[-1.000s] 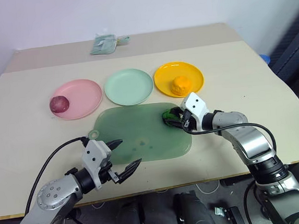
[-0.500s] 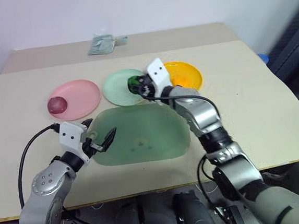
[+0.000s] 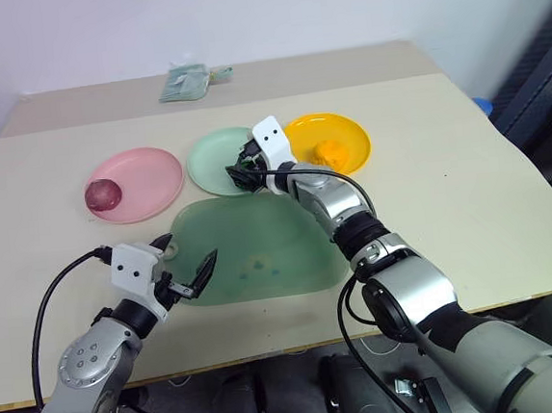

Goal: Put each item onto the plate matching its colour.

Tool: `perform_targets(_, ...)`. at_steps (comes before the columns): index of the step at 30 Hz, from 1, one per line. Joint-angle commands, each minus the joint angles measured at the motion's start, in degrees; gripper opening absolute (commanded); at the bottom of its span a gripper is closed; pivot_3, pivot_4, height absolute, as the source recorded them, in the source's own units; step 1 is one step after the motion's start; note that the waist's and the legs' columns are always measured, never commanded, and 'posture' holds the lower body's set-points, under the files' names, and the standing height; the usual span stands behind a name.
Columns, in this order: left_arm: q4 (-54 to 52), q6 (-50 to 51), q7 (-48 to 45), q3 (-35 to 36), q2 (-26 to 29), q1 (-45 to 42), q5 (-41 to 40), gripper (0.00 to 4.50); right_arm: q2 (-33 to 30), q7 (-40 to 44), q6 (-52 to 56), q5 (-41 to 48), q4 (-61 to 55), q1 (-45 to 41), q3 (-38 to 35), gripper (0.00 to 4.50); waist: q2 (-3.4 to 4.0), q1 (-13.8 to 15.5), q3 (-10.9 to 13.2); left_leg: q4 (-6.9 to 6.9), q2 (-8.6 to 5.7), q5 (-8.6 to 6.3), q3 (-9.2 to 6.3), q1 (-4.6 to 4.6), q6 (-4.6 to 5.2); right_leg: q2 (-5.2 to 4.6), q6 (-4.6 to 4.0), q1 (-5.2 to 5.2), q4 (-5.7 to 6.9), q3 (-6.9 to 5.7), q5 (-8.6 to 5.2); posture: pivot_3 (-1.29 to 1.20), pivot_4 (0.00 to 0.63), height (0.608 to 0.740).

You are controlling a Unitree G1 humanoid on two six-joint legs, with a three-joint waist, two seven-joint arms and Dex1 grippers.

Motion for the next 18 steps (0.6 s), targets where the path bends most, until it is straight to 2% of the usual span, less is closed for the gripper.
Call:
perform_targets(1, -2.1, -0.4, 0.3, 0.6, 0.1, 0.2, 0.4, 4.50, -1.6, 3.6, -2.5, 0.2, -9.0, 2.1, 0.3, 4.46, 0.00, 0.1, 0.0, 0.00, 0.00, 0.00, 0.00, 0.00, 0.00, 0.00, 0.00, 0.00, 0.00, 0.00, 0.00, 0.00, 0.150, 0.740)
perform_targets(4, -1.2, -1.1, 1.0, 2.0, 0.2, 0.1, 0.9, 4.50, -6.9, 10.0, 0.5, 2.2, -24.8, 10.9, 0.9, 4.46, -0.03, 0.6, 0.0, -0.01, -0.04, -0.01, -0.04, -0.03, 0.02, -0.05, 0.02, 0.04, -0.07, -0.02, 0.02, 0.00, 0.150, 0.740)
perform_targets(8, 1.1, -2.5, -1.0, 6.6, 1.8, 1.7, 0.6, 4.50, -18.5, 19.0, 9.5, 8.2, -47.0, 24.3, -1.9, 4.46, -0.02, 1.3, 0.0, 0.00, -0.14, -0.09, -0.01, -0.07, 0.15, -0.22, 0.05, 0.06, -0.16, -0.05, 0.03, 0.00, 0.150, 0.740)
perform_targets(13, 2.9, -3.7, -3.9, 10.4, 3.8, 3.8, -0.2, 4.50, -33.5, 27.3, 17.6, 15.9, -61.2, 40.1, -9.1, 4.46, 0.00, 1.7, 0.0, -0.01, -0.09, -0.12, 0.04, -0.02, 0.20, -0.17, -0.05, 0.07, -0.22, -0.08, -0.04, 0.00, 0.150, 0.740)
perform_targets(18, 3.8, -4.4, -6.5, 12.4, 4.9, 5.9, -0.9, 4.50, -40.3, 28.1, 22.2, 20.6, -67.1, 50.3, -15.9, 4.46, -0.03, 1.6, 0.0, 0.02, -0.04, -0.11, 0.07, 0.02, 0.19, -0.04, -0.07, 0.06, -0.30, 0.01, -0.05, 0.00, 0.150, 0.740)
